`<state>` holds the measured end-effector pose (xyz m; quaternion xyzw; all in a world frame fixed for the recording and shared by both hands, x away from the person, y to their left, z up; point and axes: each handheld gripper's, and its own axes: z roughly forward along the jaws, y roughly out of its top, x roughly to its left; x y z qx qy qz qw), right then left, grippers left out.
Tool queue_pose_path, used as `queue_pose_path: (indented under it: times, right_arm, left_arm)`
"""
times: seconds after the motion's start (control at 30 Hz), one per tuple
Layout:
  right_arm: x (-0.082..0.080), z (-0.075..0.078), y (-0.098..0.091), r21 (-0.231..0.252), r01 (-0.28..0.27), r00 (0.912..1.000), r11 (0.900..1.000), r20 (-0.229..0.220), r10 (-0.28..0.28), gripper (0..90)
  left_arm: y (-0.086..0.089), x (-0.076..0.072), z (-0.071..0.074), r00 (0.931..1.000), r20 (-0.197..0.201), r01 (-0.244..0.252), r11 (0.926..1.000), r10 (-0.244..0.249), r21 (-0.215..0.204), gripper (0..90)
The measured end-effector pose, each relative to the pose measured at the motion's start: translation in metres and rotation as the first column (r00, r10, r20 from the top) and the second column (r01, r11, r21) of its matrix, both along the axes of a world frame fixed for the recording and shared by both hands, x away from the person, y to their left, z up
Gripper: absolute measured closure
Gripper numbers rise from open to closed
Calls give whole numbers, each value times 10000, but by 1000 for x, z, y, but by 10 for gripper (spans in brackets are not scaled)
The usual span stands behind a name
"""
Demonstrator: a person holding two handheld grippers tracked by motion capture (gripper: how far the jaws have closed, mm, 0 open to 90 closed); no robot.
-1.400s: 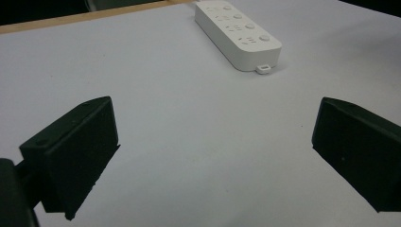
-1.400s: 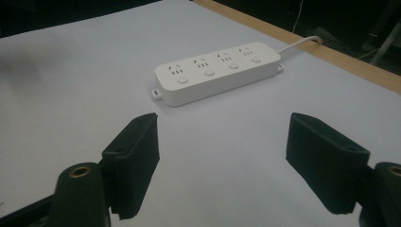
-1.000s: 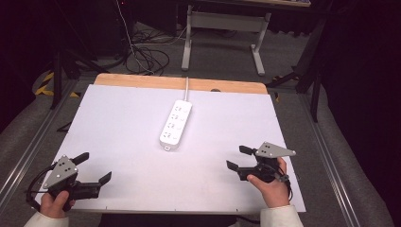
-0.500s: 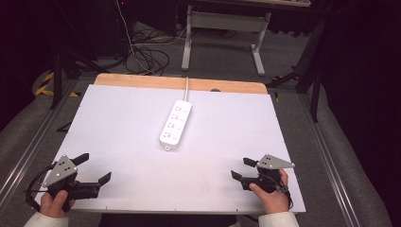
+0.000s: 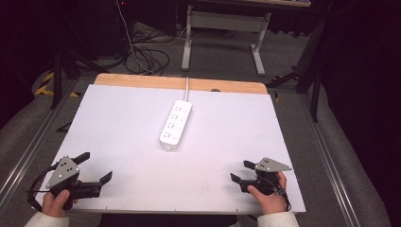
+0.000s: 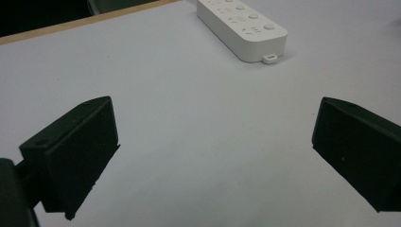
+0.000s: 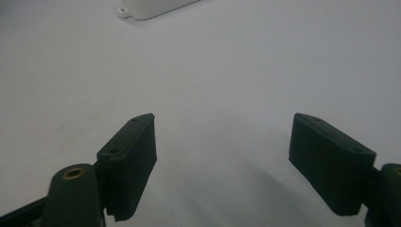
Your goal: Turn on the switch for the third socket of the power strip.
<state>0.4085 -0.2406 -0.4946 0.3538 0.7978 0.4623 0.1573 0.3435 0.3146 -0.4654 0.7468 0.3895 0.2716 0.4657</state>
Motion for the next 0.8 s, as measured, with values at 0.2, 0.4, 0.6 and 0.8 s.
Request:
queue_pose_path:
  times: [0.2,0.4,0.6,0.8]
  right_arm:
    - [-2,6,-2,123,102,9975,9999,696,-111,243]
    - [-1,6,-4,266,230,9977,9994,626,-246,228]
    - [-1,6,-4,270,223,9974,9994,677,-241,228]
    - [-1,7,-4,226,237,9968,9995,758,-253,227]
  left_arm:
    - [2,2,-3,10000,14,-97,9995,98,-293,16]
    - [3,4,-2,9991,-427,4,9991,-22,-425,16]
    - [2,4,-2,9991,-402,-159,9995,147,-287,16]
    - [1,4,-3,9995,-118,-288,9995,287,-92,16]
